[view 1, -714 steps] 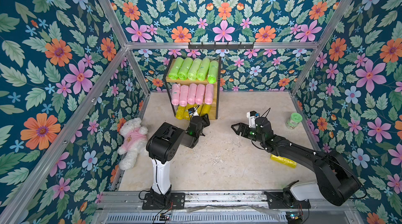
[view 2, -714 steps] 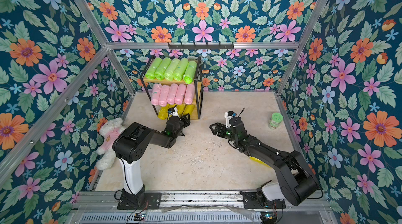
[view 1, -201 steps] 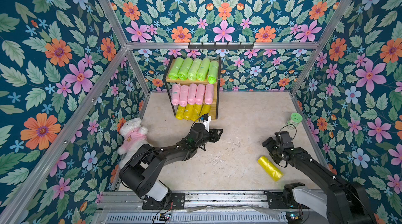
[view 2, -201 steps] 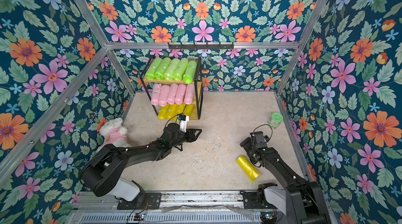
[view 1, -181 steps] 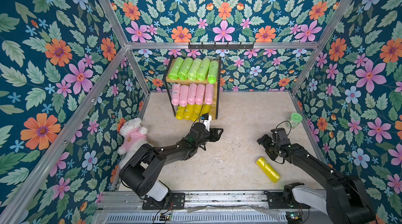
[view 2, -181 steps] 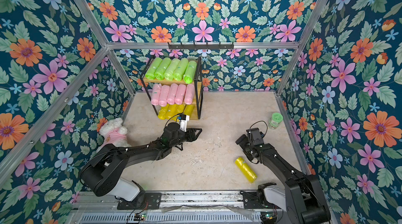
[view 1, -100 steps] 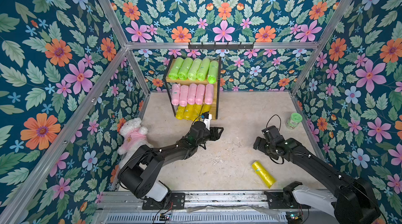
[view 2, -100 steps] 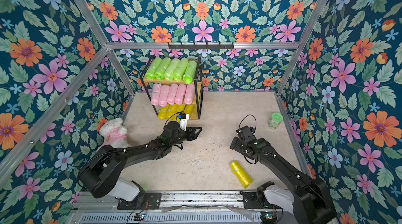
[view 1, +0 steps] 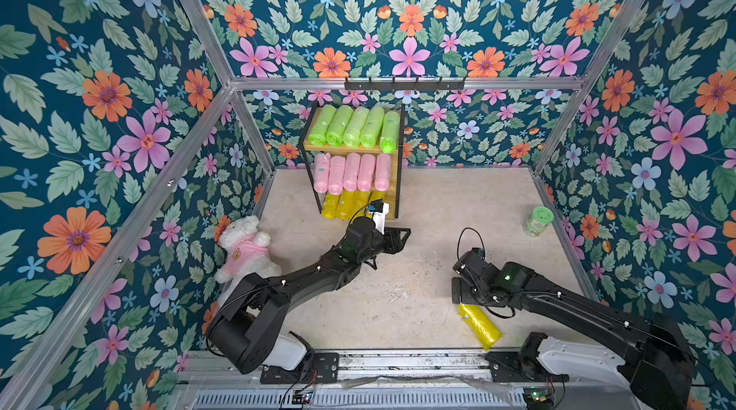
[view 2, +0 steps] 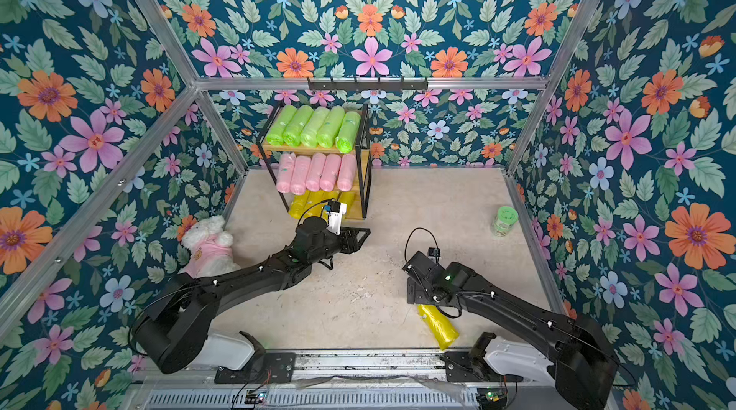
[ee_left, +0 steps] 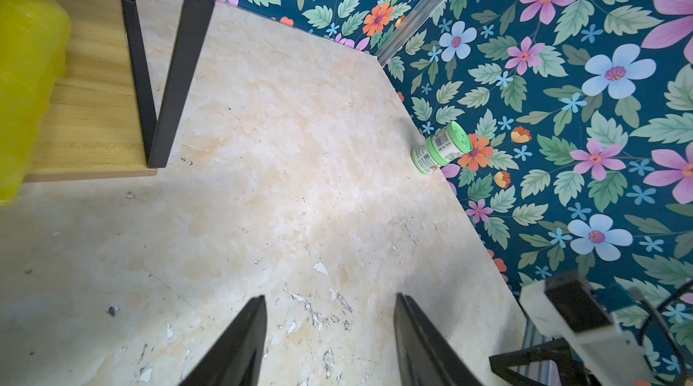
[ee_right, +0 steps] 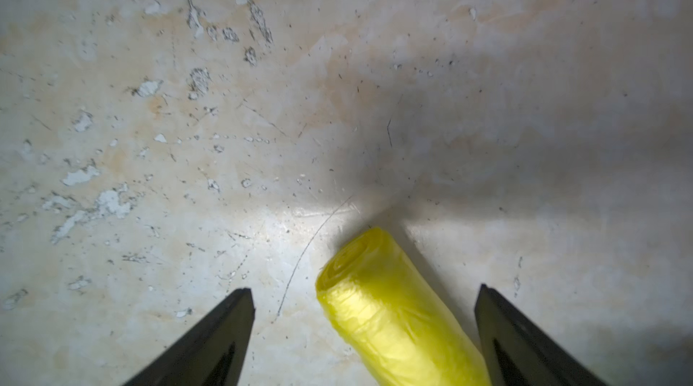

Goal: Sort the rolls of trash bags by color and place them on the shelf
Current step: Pick up the roll of trash bags from the center of the board.

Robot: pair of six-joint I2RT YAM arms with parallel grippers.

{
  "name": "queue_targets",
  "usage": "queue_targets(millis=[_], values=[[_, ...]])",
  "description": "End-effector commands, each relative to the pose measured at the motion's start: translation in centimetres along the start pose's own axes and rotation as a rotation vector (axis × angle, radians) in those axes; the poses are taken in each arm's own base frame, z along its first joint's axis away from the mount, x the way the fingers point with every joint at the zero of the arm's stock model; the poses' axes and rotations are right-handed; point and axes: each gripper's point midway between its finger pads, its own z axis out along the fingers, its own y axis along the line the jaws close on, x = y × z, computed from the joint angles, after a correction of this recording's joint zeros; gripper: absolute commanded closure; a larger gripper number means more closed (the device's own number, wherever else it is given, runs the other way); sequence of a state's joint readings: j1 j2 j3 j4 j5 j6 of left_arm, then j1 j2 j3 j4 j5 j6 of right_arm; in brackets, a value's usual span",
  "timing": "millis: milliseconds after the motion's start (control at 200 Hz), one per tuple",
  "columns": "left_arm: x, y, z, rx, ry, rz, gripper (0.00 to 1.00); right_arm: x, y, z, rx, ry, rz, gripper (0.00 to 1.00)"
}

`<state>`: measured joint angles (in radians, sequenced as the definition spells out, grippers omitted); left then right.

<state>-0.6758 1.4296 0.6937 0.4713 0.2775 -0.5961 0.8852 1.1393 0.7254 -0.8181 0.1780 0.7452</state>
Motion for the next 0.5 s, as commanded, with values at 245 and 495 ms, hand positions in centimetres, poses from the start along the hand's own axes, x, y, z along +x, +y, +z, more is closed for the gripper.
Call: queue_targets(millis=[245, 495], values=[[0.0, 0.1, -1.4, -0.015, -0.016, 0.019, 0.38, 3.5, -0.8, 2.9, 0.06, 0.095, -0.087, 0.09], [-0.1, -0.1, -1.5, -0.008, -0.02, 0.02, 0.38, 4.0, -0.4, 3.6, 0.061, 0.135, -0.095, 0.24]])
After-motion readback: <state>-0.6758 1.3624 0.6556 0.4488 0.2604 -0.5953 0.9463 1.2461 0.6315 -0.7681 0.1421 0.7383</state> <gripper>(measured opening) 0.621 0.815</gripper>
